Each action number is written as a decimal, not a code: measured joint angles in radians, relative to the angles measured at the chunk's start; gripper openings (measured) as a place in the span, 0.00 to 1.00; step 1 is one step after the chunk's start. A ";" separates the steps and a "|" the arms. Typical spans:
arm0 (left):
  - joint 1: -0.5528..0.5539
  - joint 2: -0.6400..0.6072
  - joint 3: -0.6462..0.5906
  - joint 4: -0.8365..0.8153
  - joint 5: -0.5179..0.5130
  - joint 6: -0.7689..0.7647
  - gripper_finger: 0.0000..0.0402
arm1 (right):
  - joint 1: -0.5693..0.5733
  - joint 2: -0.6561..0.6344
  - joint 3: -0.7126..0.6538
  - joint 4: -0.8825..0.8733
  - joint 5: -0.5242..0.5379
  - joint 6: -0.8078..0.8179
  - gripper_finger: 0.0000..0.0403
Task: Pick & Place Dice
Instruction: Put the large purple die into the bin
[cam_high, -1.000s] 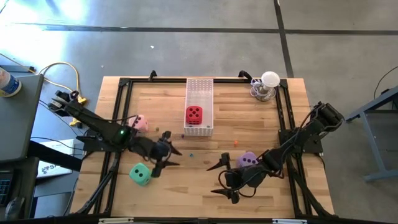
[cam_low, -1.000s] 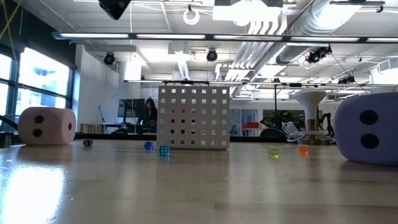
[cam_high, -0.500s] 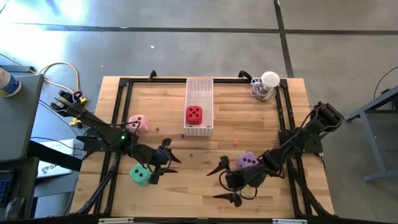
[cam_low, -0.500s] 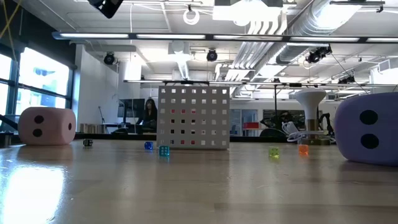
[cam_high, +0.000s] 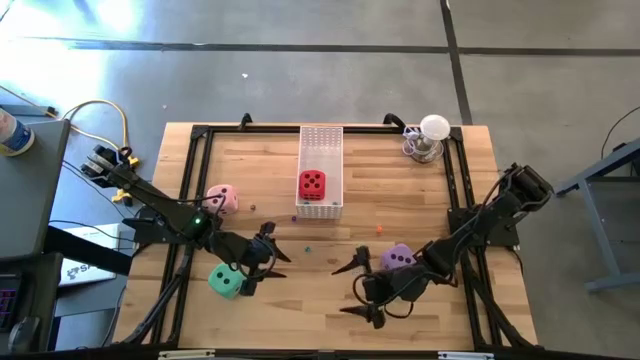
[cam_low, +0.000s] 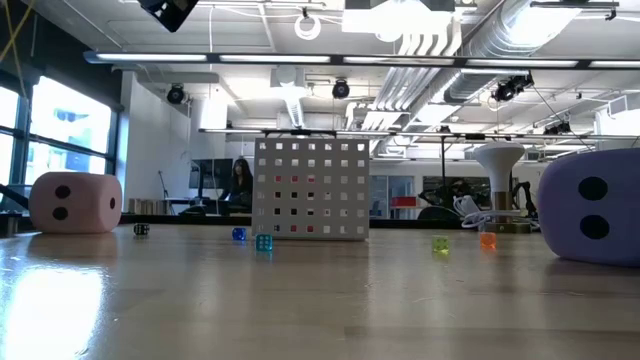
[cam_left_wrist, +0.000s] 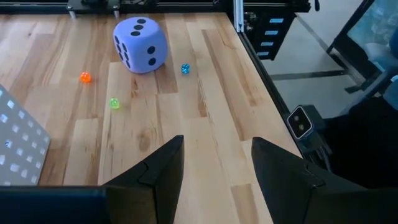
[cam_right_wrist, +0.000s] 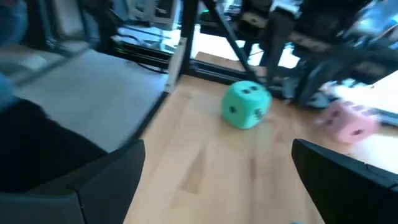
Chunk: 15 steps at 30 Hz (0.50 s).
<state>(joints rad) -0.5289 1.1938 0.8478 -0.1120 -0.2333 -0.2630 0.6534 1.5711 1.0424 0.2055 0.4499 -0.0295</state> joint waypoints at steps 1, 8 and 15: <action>0.000 0.000 0.000 0.000 0.000 0.000 0.45 | 0.015 -0.007 0.000 -0.007 0.034 -0.033 0.99; 0.000 0.000 0.000 -0.001 0.000 0.000 0.45 | 0.174 -0.031 0.153 -0.378 0.418 0.085 0.99; 0.000 0.000 0.000 -0.001 0.000 0.000 0.45 | 0.269 -0.033 0.281 -0.895 0.431 0.557 0.99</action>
<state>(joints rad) -0.5289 1.1938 0.8478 -0.1131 -0.2329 -0.2630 0.9224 1.5383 1.3235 -0.6897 0.8807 0.5274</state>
